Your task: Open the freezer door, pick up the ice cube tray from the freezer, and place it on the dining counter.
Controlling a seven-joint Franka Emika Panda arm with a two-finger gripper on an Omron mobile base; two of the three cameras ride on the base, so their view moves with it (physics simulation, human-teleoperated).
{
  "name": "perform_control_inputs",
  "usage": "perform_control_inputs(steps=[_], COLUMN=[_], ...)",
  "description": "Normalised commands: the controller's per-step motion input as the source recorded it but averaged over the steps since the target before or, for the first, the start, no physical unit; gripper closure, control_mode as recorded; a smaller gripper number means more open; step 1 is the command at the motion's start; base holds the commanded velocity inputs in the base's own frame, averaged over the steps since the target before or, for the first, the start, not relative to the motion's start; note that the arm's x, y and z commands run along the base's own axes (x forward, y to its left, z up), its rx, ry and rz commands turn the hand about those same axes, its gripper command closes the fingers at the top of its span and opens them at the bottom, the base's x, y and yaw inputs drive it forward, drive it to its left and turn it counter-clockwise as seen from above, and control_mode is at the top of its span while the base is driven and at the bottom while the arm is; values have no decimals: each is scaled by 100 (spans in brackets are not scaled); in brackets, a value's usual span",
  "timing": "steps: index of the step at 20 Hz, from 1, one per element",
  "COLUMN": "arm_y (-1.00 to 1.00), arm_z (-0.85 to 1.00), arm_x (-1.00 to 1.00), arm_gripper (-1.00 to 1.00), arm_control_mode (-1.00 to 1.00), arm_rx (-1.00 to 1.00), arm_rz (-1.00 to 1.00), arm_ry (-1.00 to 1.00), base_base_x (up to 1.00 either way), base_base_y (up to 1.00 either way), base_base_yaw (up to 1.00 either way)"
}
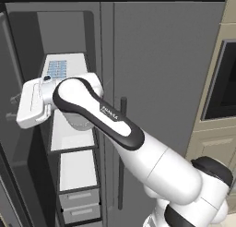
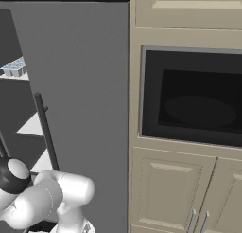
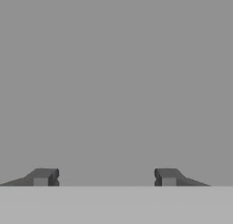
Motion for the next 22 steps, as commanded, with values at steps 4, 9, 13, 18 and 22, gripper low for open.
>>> perform_control_inputs(steps=[4,9,13,18,22], arm_y=[-33,-77,-87,-87,-82], arm_z=[6,11,4,7,14], arm_x=[-8,-6,-1,-25,-31], arm_gripper=[-100,-100,-100,-100,-100], arm_control_mode=[-100,-100,-100,-100,-100], arm_rx=[0,0,0,0,0], arm_rz=[0,-5,-13,-14,-15], arm_ry=[-2,0,0,0,5], base_base_x=[0,0,0,0,0], base_base_y=[0,0,0,0,0], base_base_yaw=[0,0,0,0,0])
